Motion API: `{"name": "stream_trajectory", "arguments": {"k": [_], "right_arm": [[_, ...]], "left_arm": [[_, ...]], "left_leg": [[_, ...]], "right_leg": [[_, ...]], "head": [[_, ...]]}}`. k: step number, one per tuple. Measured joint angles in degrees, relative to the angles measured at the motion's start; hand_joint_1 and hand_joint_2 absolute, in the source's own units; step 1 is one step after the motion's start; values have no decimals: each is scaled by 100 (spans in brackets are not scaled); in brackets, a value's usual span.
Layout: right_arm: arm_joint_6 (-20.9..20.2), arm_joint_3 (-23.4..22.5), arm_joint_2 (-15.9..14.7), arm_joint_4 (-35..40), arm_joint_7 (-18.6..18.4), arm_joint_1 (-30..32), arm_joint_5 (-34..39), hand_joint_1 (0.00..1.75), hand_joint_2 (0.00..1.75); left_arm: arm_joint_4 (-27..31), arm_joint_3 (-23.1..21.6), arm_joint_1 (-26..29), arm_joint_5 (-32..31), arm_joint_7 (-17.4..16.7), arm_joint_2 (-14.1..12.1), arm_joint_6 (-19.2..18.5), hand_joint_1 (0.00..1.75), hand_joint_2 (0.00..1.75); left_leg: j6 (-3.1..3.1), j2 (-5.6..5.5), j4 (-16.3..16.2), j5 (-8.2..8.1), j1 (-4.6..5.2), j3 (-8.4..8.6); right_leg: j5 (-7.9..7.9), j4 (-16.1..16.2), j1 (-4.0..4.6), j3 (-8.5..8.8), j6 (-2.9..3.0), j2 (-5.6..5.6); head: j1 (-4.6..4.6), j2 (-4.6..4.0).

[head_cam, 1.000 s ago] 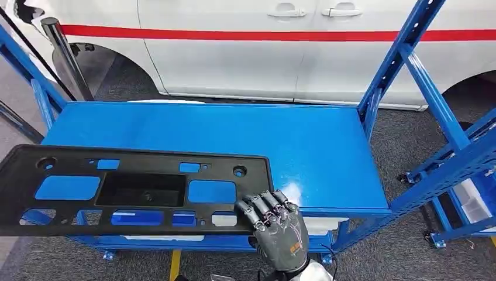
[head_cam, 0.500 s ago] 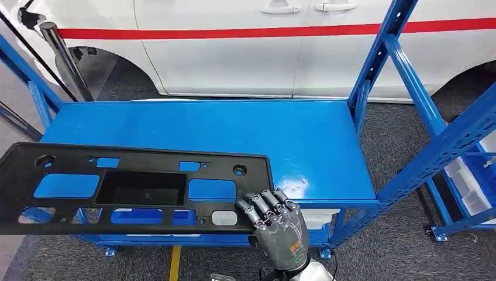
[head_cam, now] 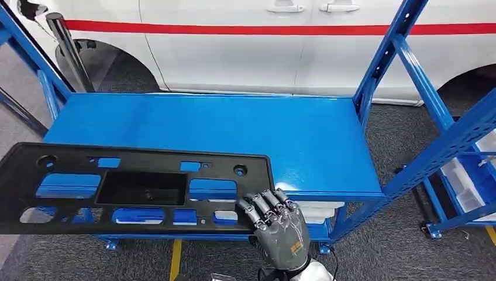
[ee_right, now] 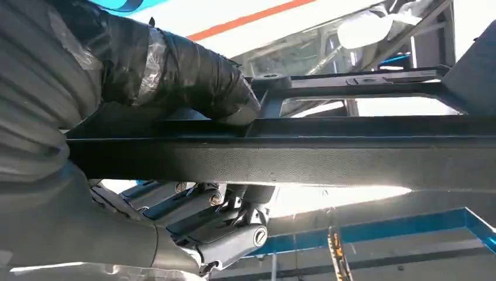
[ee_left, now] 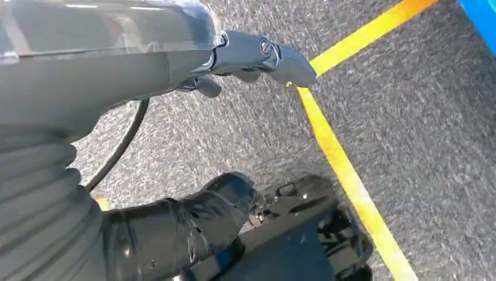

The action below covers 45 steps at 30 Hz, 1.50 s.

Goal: Take the parts from the cabinet and place them on the table.

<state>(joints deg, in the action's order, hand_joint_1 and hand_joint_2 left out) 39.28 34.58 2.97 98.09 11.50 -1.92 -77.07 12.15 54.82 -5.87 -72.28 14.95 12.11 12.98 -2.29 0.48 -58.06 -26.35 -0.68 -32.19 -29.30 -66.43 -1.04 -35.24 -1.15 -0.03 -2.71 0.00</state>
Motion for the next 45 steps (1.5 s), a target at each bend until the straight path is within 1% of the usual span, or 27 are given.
{"name": "stream_trajectory", "arguments": {"k": [1,2,5,7,8,10,12,13,14,16,17,21,22,23,24,25,27,29,31,32,36,37,39,41,42,43,45], "right_arm": [[0,0,0,0,0,-2,0,175,175],[0,0,0,-2,0,-5,2,175,175],[0,0,0,-4,-2,4,13,175,175],[0,0,4,-4,-2,1,11,175,175],[0,0,9,-4,-2,0,13,175,175],[0,0,17,-4,-2,1,13,175,175],[0,0,15,-11,-2,1,15,175,175],[0,0,17,-18,-2,1,17,175,175],[0,0,17,-17,-4,1,20,175,175],[0,0,17,-17,-4,0,20,175,175],[0,0,20,-17,-4,0,20,175,175],[0,0,20,-15,-13,-6,20,175,175],[0,0,15,-15,-13,-6,15,175,175],[0,0,13,-15,-20,-7,11,175,175],[0,0,11,-15,-20,-8,11,175,175],[0,0,9,-17,-20,-4,11,175,175],[2,0,2,-17,-24,-1,11,175,175],[2,0,0,-17,-35,3,11,175,175],[2,0,0,-17,-35,0,11,175,175],[2,0,0,-17,-35,-4,11,175,175],[2,0,2,-15,-35,10,11,175,175],[2,0,2,-15,-35,10,11,175,175],[2,0,15,-15,-35,3,11,175,175],[2,0,15,-15,-35,5,11,175,175],[2,0,15,-15,-35,6,11,175,175],[2,0,15,-17,-35,6,13,175,175],[2,0,15,-17,-35,7,24,175,175]], "left_arm": [[0,0,0,0,0,0,0,0,175],[0,0,0,0,0,0,-2,0,175],[0,0,-4,-2,0,0,0,0,175],[0,0,-7,-4,0,-2,0,0,175],[0,0,-9,-2,0,-2,0,0,175],[0,0,-1,-4,-2,-2,0,0,175],[0,0,5,-4,-2,-2,0,0,175],[0,0,8,-4,-2,-2,0,0,175],[0,0,8,-4,-2,-2,0,0,175],[2,0,-1,-7,-2,-2,2,0,175],[2,0,-14,-7,-4,-4,4,0,175],[0,0,2,-9,-15,-9,15,0,175],[0,0,4,-11,-17,-4,18,0,175],[0,-2,-9,-15,-17,0,17,0,175],[2,-2,-17,-22,-15,0,18,0,175],[0,-2,-20,-24,-15,0,18,0,175],[2,0,-6,-20,-15,0,20,0,175],[0,0,-5,-13,-15,0,20,0,175],[0,-2,-5,-15,-13,2,20,0,175],[0,0,-4,-13,-13,2,20,0,175],[2,0,-6,-7,-11,2,26,0,175],[2,0,-5,-7,-11,0,26,0,175],[0,0,-4,-7,-11,2,31,0,175],[0,0,1,-7,-11,2,31,0,175],[0,0,5,-7,-11,2,33,0,175],[0,0,12,-7,-11,2,33,0,175],[0,0,16,-7,-11,0,37,0,175]], "left_leg": [[22,-3,-35,-13,-1,-11],[69,-4,-69,-20,40,-48],[177,-8,-65,37,27,-87],[238,-14,-114,-18,-5,-134],[264,-20,-306,-227,0,-205],[311,-19,-1129,-742,-15,-518],[328,-19,-1750,-976,-14,-728],[320,-19,-1707,-906,-14,-658],[302,-19,-1371,-710,-12,-444],[237,-20,-321,-278,-5,184],[199,-26,1,-351,17,334],[123,-28,19,-238,69,265],[67,-15,106,-146,-4,275],[31,11,110,-108,8,261],[-20,12,106,-71,8,206],[-21,15,93,-41,10,146],[-11,21,68,9,15,46],[8,20,22,37,13,-38],[25,13,-52,44,7,-99],[51,13,-86,43,8,-130],[214,8,-93,125,24,-181],[233,3,-115,109,17,-198],[294,-9,-485,-292,-1,-347],[337,-9,-1355,-804,-11,-675],[346,-8,-1650,-929,-10,-768],[346,-8,-1784,-948,-10,-764],[304,-9,-1223,-647,-3,-359]], "right_leg": [[156,477,-8,277,18,0],[45,642,27,334,46,5],[121,630,52,261,137,18],[205,708,14,250,258,-5],[233,720,14,222,297,-6],[274,718,30,157,329,-17],[316,705,50,86,333,-24],[336,695,56,58,328,-23],[351,684,62,32,325,-21],[376,666,70,19,298,-14],[392,660,83,11,272,-19],[492,691,71,-8,127,-25],[465,656,89,-25,90,-21],[317,547,68,-80,67,-9],[29,237,66,-213,53,-2],[-285,-270,60,-407,33,-1],[-577,-983,55,-652,9,-3],[-390,-780,34,-451,6,-3],[23,211,17,171,25,-6],[-31,608,16,366,55,-6],[94,612,81,296,185,17],[147,669,44,290,259,7],[211,681,34,231,336,-9],[277,675,50,130,353,-13],[307,672,57,85,354,-15],[345,669,68,33,354,-15],[399,653,79,-38,343,-9]], "head": [[0,0],[0,0],[4,0],[2,0],[11,0],[13,0],[13,0],[13,0],[15,0],[15,0],[11,0],[13,0],[9,0],[11,0],[2,0],[4,0],[7,0],[4,0],[7,0],[4,0],[9,0],[7,0],[20,0],[20,0],[20,0],[20,0],[20,0]]}}
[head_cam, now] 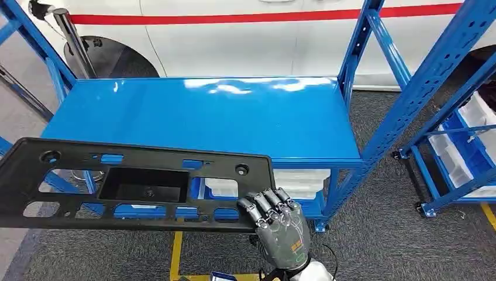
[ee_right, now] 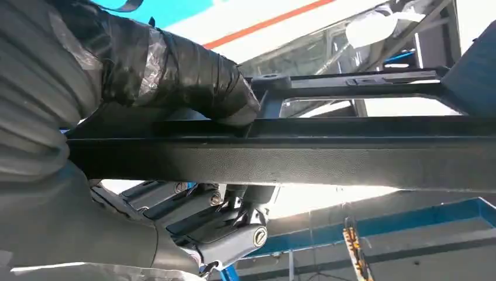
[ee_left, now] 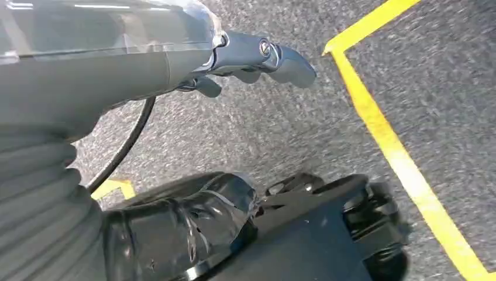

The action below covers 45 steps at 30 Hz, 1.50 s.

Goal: Take the parts from the cabinet and place them on the table.

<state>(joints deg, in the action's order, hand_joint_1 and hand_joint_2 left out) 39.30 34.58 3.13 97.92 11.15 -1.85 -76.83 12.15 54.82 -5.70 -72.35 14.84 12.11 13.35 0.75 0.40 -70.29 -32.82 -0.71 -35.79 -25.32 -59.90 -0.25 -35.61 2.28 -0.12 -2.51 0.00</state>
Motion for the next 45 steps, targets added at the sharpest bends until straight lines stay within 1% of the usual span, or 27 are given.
{"name": "stream_trajectory", "arguments": {"k": [1,2,3,7,9,11,12,14,15,16,18,19,22,24,25,27,29,30,31,33,34,38,39,41,43,44,45], "right_arm": [[0,0,0,0,0,0,2,175,175],[0,0,2,2,0,-1,2,175,175],[0,0,7,2,0,0,2,175,175],[0,0,7,2,2,-5,2,175,175],[0,-2,-2,2,2,-6,4,175,175],[0,-2,-4,0,7,-5,4,175,175],[0,-2,-9,0,11,-4,4,175,175],[0,-2,-13,-4,11,3,4,175,175],[0,-2,-15,-13,11,6,4,175,175],[0,-2,-15,-17,11,5,4,175,175],[0,-2,-15,-15,11,3,4,175,175],[0,-2,-15,-17,11,-1,2,175,175],[4,-2,-15,-15,15,9,2,175,175],[4,-2,-13,-15,15,6,2,175,175],[4,-2,-11,-15,15,8,2,175,175],[4,-2,-2,-15,17,6,2,175,175],[4,-2,-2,-17,17,6,4,175,175],[4,-2,-2,-17,17,6,4,175,175],[4,-2,-2,-17,17,6,4,175,175],[4,-2,-2,-17,17,5,4,175,175],[4,-2,2,-15,17,6,4,175,175],[4,-2,2,-15,17,2,2,175,175],[4,-2,0,-15,17,1,2,175,175],[4,-2,-7,-15,13,0,2,175,175],[4,-2,-13,-15,13,4,2,175,175],[6,-2,-17,-17,9,8,2,175,175],[4,-2,-22,-20,4,12,2,175,175]], "left_arm": [[0,0,-4,0,0,0,2,0,175],[2,0,-14,0,0,0,2,0,175],[2,0,-28,0,0,-7,7,0,175],[0,0,0,2,0,-9,20,0,175],[0,0,-13,4,0,0,20,0,175],[0,0,-24,4,0,0,20,0,175],[0,0,-21,4,0,0,20,0,175],[0,0,-13,4,0,-2,20,0,175],[0,0,-10,4,0,0,17,0,175],[0,0,-11,4,0,0,17,0,175],[0,0,-11,4,0,2,17,0,175],[0,0,-11,4,0,2,17,0,175],[0,0,-14,4,2,2,17,0,175],[0,0,-12,4,2,0,17,0,175],[0,0,-14,4,2,2,17,0,175],[0,0,-8,7,2,2,15,0,175],[0,0,-5,4,0,2,15,0,175],[0,0,0,4,0,2,17,0,175],[0,0,3,2,0,0,15,0,175],[0,0,-6,0,0,0,17,0,175],[2,0,-25,0,0,-4,17,0,175],[0,0,-8,2,-2,-7,17,0,175],[0,0,-3,2,-2,-2,17,0,175],[0,0,-22,2,0,0,17,0,175],[0,0,-19,2,0,0,17,0,175],[0,0,-13,0,0,0,17,0,175],[0,0,-8,2,0,0,17,0,175]], "left_leg": [[-40,-2,586,229,7,366],[-96,-6,1094,337,21,675],[-121,1,1251,275,64,714],[-224,-2,1310,440,70,651],[-301,30,1357,557,27,614],[-331,36,1335,633,31,488],[-328,37,1327,657,33,445],[-317,39,1300,694,33,362],[-305,39,1275,717,32,307],[-291,38,1243,731,29,260],[-267,31,1154,744,21,183],[-227,29,1126,755,49,147],[-109,27,1137,830,39,118],[-38,14,1079,790,12,58],[-9,7,940,598,16,1],[43,4,118,6,-6,-285],[60,5,-516,-290,-5,-456],[52,5,-503,-255,-5,-385],[32,5,-185,-96,-3,-140],[-37,0,859,283,13,549],[-91,-3,1287,240,30,769],[-190,0,1310,372,102,712],[-234,11,1397,467,27,713],[-320,42,1407,564,36,647],[-321,44,1376,626,45,526],[-314,47,1353,649,45,462],[-304,47,1321,669,44,404]], "right_leg": [[23,-9,8,-21,-12,4],[46,-11,7,-29,-31,4],[73,-23,41,-48,-67,-1],[197,33,17,-54,-227,-8],[-123,-210,0,-165,-273,8],[-703,-1062,-18,-476,-318,9],[-837,-1349,-20,-574,-333,9],[-940,-1685,-29,-650,-351,8],[-862,-1596,-44,-544,-357,8],[-703,-1279,-55,-313,-357,6],[-349,-207,-66,378,-335,3],[-461,-54,-35,434,-289,8],[-333,-35,4,364,-184,19],[-220,39,-46,326,-65,0],[-187,49,-48,290,-35,0],[-105,46,-37,173,-2,-1],[-33,35,-19,62,-2,-5],[-1,31,-13,17,-3,-5],[35,23,-8,-30,-6,-3],[91,15,2,-77,-33,7],[120,13,0,-83,-57,2],[243,54,-9,-91,-208,-8],[232,27,14,-111,-242,-1],[-224,-377,-11,-282,-275,12],[-752,-1249,-29,-574,-319,11],[-880,-1559,-37,-652,-338,10],[-862,-1600,-51,-606,-344,10]], "head": [[0,0],[0,0],[-2,0],[-4,0],[-11,0],[-13,0],[-11,-2],[-13,0],[-13,0],[-11,0],[-13,0],[-9,0],[-11,0],[-11,0],[0,0],[0,0],[2,-2],[4,0],[2,0],[2,0],[2,0],[2,0],[-2,-2],[-13,0],[-9,0],[-11,0],[-9,0]]}}
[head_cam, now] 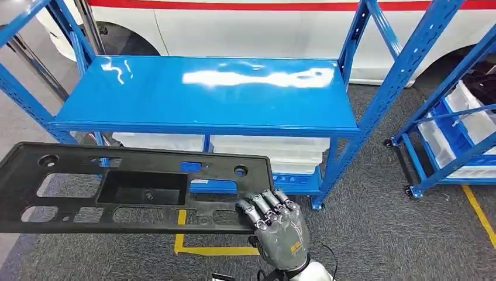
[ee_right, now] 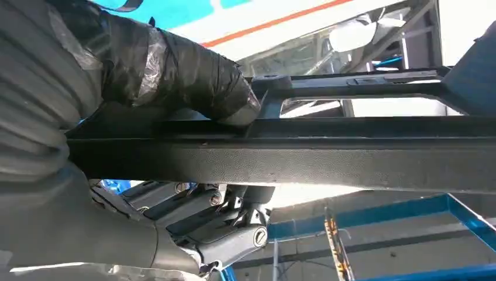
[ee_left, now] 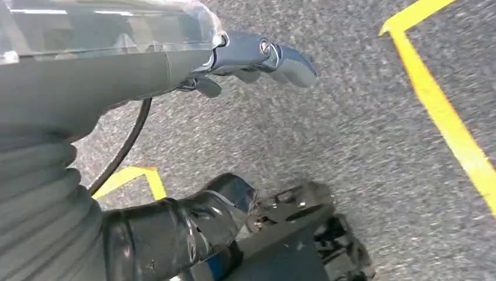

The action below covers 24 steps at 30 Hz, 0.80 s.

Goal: Take the parts from the cabinet and place them on the table.

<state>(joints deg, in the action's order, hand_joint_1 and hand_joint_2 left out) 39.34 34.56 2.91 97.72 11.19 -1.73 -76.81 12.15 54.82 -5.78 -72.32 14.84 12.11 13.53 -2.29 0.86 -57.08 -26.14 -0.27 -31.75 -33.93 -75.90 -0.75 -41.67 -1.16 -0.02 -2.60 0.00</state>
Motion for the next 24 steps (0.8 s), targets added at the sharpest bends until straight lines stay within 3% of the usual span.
{"name": "stream_trajectory", "arguments": {"k": [1,3,4,5,8,9,10,11,13,14,15,16,17,19,20,24], "right_arm": [[0,0,-2,0,-4,1,0,175,175],[2,0,0,2,-4,0,0,175,175],[2,0,0,2,-4,-7,0,175,175],[2,0,2,4,-4,1,0,175,175],[2,0,2,4,-7,6,-2,175,175],[2,0,2,4,-7,4,-2,175,175],[2,0,4,4,-7,4,-2,175,175],[2,0,7,4,-7,0,-2,175,175],[2,0,7,4,-7,6,-2,175,175],[2,0,4,2,-7,6,-2,175,175],[2,0,4,0,-7,6,-2,175,175],[2,0,4,-2,-11,6,-2,175,175],[2,0,4,-2,-24,6,-2,175,175],[2,0,7,0,-24,6,-2,175,175],[2,0,7,2,-24,6,-2,175,175],[2,0,7,2,-26,3,-2,175,175]], "left_arm": [[0,0,0,-2,0,0,0,0,175],[0,0,0,-2,0,2,0,0,175],[0,0,-2,-2,0,2,0,0,175],[0,0,-4,-2,0,2,0,0,175],[0,0,-5,-2,0,2,-2,0,175],[0,0,-5,-2,0,2,-2,0,175],[0,0,-7,-2,0,2,-2,0,175],[0,0,-4,-2,0,2,-4,0,175],[0,0,-1,-4,0,2,-9,0,175],[0,0,1,-4,0,2,-11,0,175],[0,0,6,-4,0,2,-18,0,175],[0,0,10,-4,0,2,-20,0,175],[0,0,10,-4,0,2,-20,0,175],[0,0,-3,-7,0,0,-20,0,175],[0,0,-21,-4,0,-4,-20,0,175],[0,0,6,-4,0,-4,-22,0,175]], "left_leg": [[12,0,-37,8,-5,-48],[30,-4,-125,17,-16,-128],[53,-4,-174,13,-19,-166],[106,-8,-209,18,24,-202],[230,-10,-170,105,-14,-230],[255,-14,-176,120,-12,-236],[281,-30,-242,14,-35,-276],[308,-38,-459,-219,-34,-368],[360,-37,-1316,-744,-53,-685],[373,-37,-1727,-916,-52,-818],[372,-37,-1834,-925,-52,-814],[363,-37,-1694,-827,-52,-692],[344,-37,-1340,-650,-50,-460],[267,-45,-286,-274,-39,200],[225,-50,-49,-375,-11,291],[121,-46,-8,-203,23,221]], "right_leg": [[117,197,-12,165,-5,-1],[491,1117,-24,778,6,-5],[435,1548,-21,988,38,-4],[480,1566,24,979,59,0],[553,1550,56,914,174,12],[606,1609,32,903,236,6],[654,1639,9,900,271,-8],[686,1645,2,866,307,-8],[744,1639,14,778,332,-12],[776,1634,23,727,334,-14],[805,1629,26,690,332,-14],[829,1621,29,653,330,-13],[852,1605,31,623,323,-6],[885,1592,37,598,290,2],[912,1590,53,586,256,-5],[1036,1652,44,579,107,-9]], "head": [[0,0],[0,0],[-2,0],[0,0],[2,0],[0,0],[2,0],[9,0],[11,0],[11,0],[11,0],[11,0],[11,0],[11,0],[9,0],[9,0]]}}
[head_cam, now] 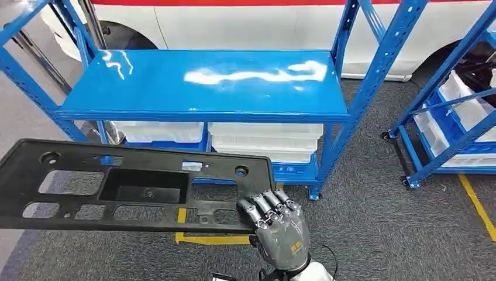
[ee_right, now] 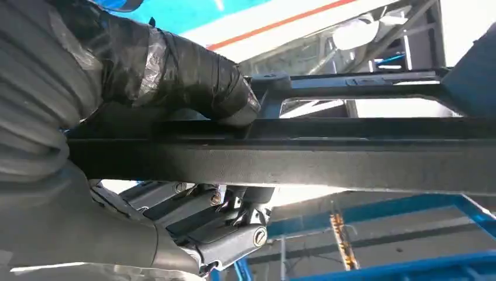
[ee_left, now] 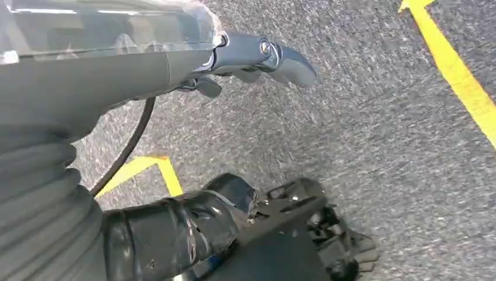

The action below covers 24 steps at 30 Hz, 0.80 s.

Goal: Take the parts from the cabinet and place them on the table.

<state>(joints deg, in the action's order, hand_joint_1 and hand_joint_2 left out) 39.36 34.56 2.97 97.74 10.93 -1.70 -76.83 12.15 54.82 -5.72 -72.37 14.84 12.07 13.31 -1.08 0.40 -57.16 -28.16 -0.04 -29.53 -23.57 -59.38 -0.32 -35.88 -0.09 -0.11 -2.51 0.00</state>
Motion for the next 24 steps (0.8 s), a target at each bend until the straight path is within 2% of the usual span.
{"name": "stream_trajectory", "arguments": {"k": [1,2,3,4,5,6,7,8,10,11,12,14,15,16,17,18,20,21,22,23,24], "right_arm": [[0,0,-7,0,-2,1,0,175,175],[0,0,-13,0,-11,-1,0,175,175],[0,0,-13,0,-11,-2,2,175,175],[0,0,-17,0,-11,5,4,175,175],[0,0,-20,-7,-11,6,7,175,175],[0,0,-20,-15,-15,7,2,175,175],[0,0,-20,-24,-18,13,-11,175,175],[0,0,-20,-28,-20,16,-22,175,175],[0,0,-20,-26,-20,14,-35,175,175],[0,0,-20,-28,-20,9,-35,175,175],[2,0,-17,-26,-22,19,-35,175,175],[2,0,-20,-26,-28,25,-35,175,175],[2,0,-17,-26,-29,23,-35,175,175],[2,0,-15,-26,-30,23,-35,175,175],[2,0,-15,-26,-28,22,-35,175,175],[2,0,-11,-26,-28,18,-35,175,175],[2,0,-9,-26,-28,22,-35,175,175],[2,-2,-9,-28,-28,22,-35,175,175],[2,-2,-9,-28,-28,23,-35,175,175],[2,-2,-9,-28,-28,23,-35,175,175],[2,-2,-9,-28,-28,23,-35,175,175]], "left_arm": [[0,0,-1,2,0,9,-11,0,175],[0,0,-12,2,4,9,-15,0,175],[0,0,-17,2,7,11,-15,0,175],[0,0,-15,2,7,11,-17,0,175],[0,0,-6,2,7,11,-20,0,175],[0,0,2,2,7,11,-20,0,175],[0,0,6,2,7,11,-20,0,175],[0,0,7,2,7,13,-20,0,175],[0,0,8,2,7,24,-20,0,175],[0,0,9,2,7,24,-20,0,175],[0,0,8,2,7,24,-20,0,175],[0,0,10,2,7,24,-20,0,175],[0,0,9,2,7,24,-20,0,175],[0,0,8,2,7,24,-20,0,175],[0,0,8,2,7,24,-17,0,175],[0,0,13,2,7,24,-17,0,175],[0,0,23,2,7,24,-17,0,175],[0,0,28,2,7,24,-17,0,175],[0,0,34,2,7,24,-17,0,175],[0,0,37,2,4,24,-17,0,175],[0,0,36,2,7,24,-17,0,175]], "left_leg": [[-43,31,75,93,-64,29],[-92,34,102,139,-52,-21],[-120,38,94,182,-51,-79],[-121,40,82,206,-45,-127],[-117,43,62,226,-41,-180],[-114,43,33,243,-41,-237],[-105,44,-1,254,-42,-288],[-100,43,-37,260,-42,-326],[-85,38,-120,256,-45,-387],[-46,37,-147,264,-24,-425],[-13,32,-187,268,-11,-446],[57,34,-155,315,-15,-456],[93,34,-148,338,-23,-457],[92,25,-167,286,-36,-487],[132,6,-341,88,-42,-550],[172,0,-686,-165,-55,-685],[230,1,-1573,-619,-78,-1020],[246,2,-1859,-710,-78,-1109],[254,2,-1844,-659,-80,-1058],[250,3,-1579,-503,-84,-882],[238,3,-1089,-273,-84,-570]], "right_leg": [[-56,-56,-7,-29,-24,8],[-282,-219,5,-112,-42,10],[-582,-589,-5,-253,-57,16],[-835,-1006,-11,-399,-78,15],[-1017,-1392,-14,-526,-96,14],[-1082,-1623,-18,-578,-108,13],[-1004,-1564,-31,-488,-115,12],[-846,-1277,-43,-284,-112,12],[-467,-284,-51,335,-80,7],[-592,-95,-25,414,-38,7],[-516,-59,-7,383,-11,16],[-487,-82,6,354,36,20],[-457,-59,7,344,81,21],[-398,7,-50,349,149,4],[-366,24,-46,331,188,-3],[-340,24,-48,295,214,-6],[-290,18,-37,214,214,-7],[-265,12,-37,174,208,-8],[-244,7,-37,144,197,-7],[-227,0,-39,122,188,-5],[-214,-8,-41,110,169,2]], "head": [[-2,0],[-13,-2],[-9,0],[-13,0],[-9,0],[-11,0],[-11,0],[-11,0],[-11,0],[-11,0],[-9,0],[-9,0],[-9,0],[-11,0],[-5,0],[0,0],[-2,0],[0,0],[0,0],[0,0],[0,0]]}}
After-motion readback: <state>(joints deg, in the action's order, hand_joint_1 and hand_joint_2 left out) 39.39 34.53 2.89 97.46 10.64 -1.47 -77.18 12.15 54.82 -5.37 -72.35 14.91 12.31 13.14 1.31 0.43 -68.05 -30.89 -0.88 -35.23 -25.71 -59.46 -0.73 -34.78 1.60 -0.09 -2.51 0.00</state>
